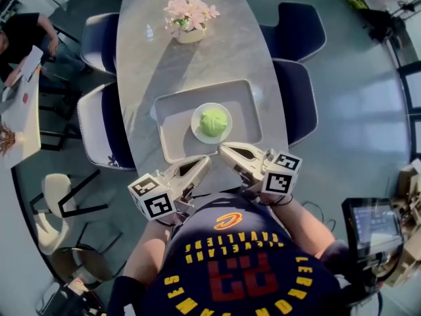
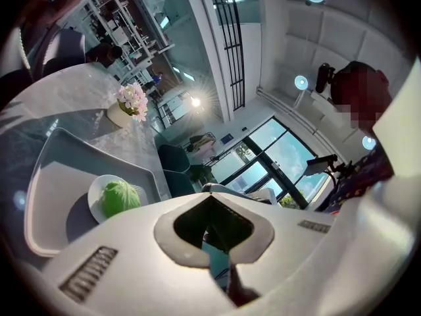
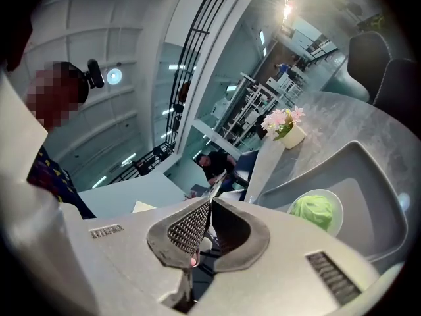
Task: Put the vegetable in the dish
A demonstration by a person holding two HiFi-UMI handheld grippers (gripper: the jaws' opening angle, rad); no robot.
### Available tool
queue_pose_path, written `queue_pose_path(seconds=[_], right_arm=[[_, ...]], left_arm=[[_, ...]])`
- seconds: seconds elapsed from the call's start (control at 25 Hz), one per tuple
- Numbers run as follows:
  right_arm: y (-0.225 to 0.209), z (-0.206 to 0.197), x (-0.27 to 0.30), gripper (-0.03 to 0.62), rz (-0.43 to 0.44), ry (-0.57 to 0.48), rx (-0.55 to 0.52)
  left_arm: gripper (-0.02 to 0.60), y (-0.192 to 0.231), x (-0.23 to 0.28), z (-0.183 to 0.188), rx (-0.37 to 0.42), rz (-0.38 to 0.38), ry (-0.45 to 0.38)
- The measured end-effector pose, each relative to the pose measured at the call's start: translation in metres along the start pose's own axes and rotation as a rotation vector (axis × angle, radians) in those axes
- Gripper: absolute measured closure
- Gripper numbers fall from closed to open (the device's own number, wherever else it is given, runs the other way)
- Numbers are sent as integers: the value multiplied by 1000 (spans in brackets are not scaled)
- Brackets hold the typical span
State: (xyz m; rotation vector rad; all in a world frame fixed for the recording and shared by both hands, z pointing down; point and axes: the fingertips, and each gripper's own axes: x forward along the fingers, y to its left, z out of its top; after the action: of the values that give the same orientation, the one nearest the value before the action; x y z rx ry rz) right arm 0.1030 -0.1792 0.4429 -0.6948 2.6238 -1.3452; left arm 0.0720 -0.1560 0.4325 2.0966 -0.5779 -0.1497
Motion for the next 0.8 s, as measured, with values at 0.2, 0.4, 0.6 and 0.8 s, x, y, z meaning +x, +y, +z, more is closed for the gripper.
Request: queue_pose_path(seconds=[0.2, 0.4, 0.6, 0.8], right_arm=[[10, 5, -2, 579, -2, -1, -67], [21, 11, -2, 579, -3, 4, -146], [27, 13, -1, 579, -2, 5, -186], [24, 12, -3, 579, -3, 2, -173]], left_arm=[[581, -7, -2, 2, 52, -7, 12], [581, -17, 0, 0, 136, -5, 47], [581, -19, 3, -2, 170, -4, 59], [581, -20, 4, -4, 165, -7, 61]])
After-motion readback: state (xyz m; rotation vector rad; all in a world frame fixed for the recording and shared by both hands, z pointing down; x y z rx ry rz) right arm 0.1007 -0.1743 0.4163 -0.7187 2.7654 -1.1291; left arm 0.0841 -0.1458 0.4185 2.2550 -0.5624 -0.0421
